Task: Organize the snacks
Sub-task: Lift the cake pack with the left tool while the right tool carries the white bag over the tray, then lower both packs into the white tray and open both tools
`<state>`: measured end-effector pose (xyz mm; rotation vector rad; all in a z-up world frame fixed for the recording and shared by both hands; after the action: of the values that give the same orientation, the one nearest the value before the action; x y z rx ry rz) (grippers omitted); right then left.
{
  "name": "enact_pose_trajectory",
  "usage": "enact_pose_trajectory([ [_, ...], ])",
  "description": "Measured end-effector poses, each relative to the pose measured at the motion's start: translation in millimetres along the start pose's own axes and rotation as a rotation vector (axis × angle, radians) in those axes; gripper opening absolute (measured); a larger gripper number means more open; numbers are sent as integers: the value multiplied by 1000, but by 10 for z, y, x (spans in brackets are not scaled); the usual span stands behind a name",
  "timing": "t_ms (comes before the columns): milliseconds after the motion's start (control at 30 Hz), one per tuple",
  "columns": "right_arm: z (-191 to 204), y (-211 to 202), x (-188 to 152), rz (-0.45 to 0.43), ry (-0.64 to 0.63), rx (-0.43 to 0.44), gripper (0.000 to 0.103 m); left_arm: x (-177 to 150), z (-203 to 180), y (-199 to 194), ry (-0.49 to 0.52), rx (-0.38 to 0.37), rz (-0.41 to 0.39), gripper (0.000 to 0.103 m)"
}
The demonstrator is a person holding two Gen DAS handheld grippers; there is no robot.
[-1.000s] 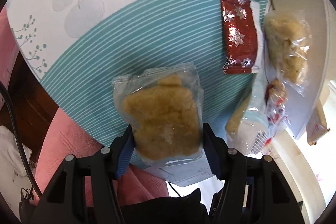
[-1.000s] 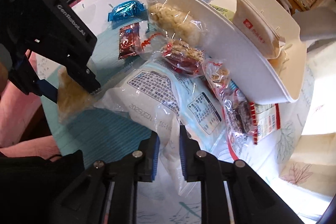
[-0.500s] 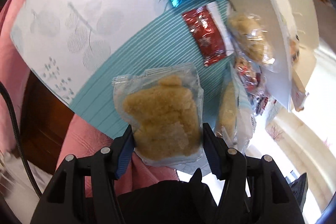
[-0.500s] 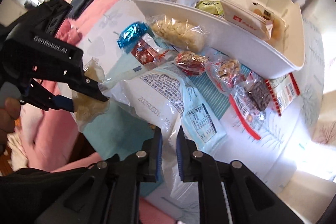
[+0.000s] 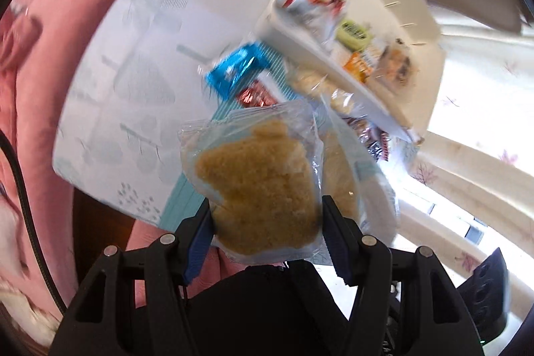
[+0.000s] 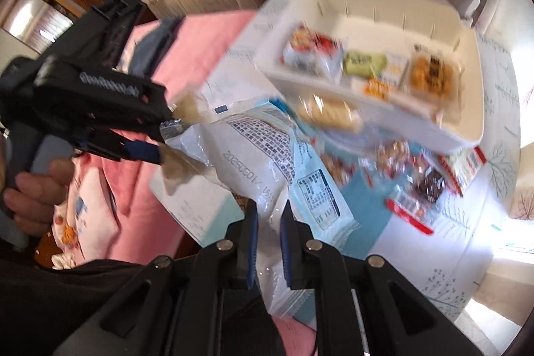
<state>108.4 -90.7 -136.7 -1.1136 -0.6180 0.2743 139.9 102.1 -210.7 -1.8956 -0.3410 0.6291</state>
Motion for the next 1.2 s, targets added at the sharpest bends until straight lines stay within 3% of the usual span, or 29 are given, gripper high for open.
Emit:
enact_pose_trajectory([
  [333,88,-365,436,-146,30,-57,12,256,-380,-613,186,-71,-119,59],
  [667,-184,-492,813,-239,95,-126,12,528,-804,-936,349,-180,-246,59],
  [833,-459,-442,966,-255,145,-187,12,682,-1017,-891,426,-213,-291,59],
  [967,-727,-359,1054,-261,209,-226,12,808,-1177,-748,468,-217,-273,59],
  [1200,-1214,-138,1132,-243,326,-254,12,1065,-1439,-409,551,-176,-262,59],
])
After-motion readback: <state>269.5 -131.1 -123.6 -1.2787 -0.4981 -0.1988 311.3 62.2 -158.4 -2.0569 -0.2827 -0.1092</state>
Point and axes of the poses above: each gripper's, at about its wrist camera, not at the fingertips, and y roughly the way its jaws point, z to its left, x to its top, the point moved 4 cm from there along y, roughly the way its jaws point, and after that the axes turned 8 degrees about -y, right-handed, at the moved point
